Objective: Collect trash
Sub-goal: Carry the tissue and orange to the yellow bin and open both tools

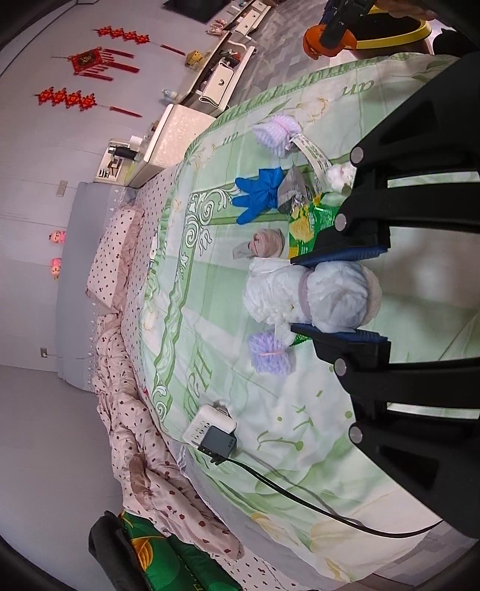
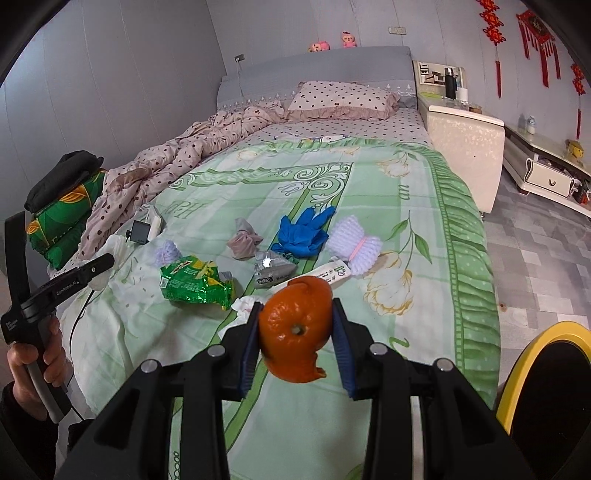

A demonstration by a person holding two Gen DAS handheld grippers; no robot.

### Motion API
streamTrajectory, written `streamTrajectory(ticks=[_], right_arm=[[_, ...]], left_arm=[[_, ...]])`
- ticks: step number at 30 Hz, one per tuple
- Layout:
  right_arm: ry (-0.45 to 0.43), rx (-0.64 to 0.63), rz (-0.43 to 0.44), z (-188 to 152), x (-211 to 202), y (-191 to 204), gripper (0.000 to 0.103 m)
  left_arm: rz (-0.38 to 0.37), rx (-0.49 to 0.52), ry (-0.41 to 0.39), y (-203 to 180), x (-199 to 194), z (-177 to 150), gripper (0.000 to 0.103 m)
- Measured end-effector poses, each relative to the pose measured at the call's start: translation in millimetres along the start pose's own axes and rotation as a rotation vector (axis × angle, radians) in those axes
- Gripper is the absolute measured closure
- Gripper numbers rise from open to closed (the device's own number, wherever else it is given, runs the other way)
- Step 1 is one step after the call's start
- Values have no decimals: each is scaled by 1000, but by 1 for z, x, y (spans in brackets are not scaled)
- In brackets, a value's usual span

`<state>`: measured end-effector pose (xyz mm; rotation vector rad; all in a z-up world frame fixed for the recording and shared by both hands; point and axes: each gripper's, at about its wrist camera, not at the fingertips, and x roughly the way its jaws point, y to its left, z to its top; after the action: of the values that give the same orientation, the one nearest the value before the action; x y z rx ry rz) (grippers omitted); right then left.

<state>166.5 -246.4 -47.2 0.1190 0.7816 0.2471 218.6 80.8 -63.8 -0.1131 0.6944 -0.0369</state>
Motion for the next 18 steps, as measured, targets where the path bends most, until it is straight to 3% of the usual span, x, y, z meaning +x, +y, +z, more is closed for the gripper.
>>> streamTrajectory(ticks=[18], right_arm=[[-130,47,-46,14,-95,-41,69]], left_arm=[[-161,90,-47,-108,-57,16,75]])
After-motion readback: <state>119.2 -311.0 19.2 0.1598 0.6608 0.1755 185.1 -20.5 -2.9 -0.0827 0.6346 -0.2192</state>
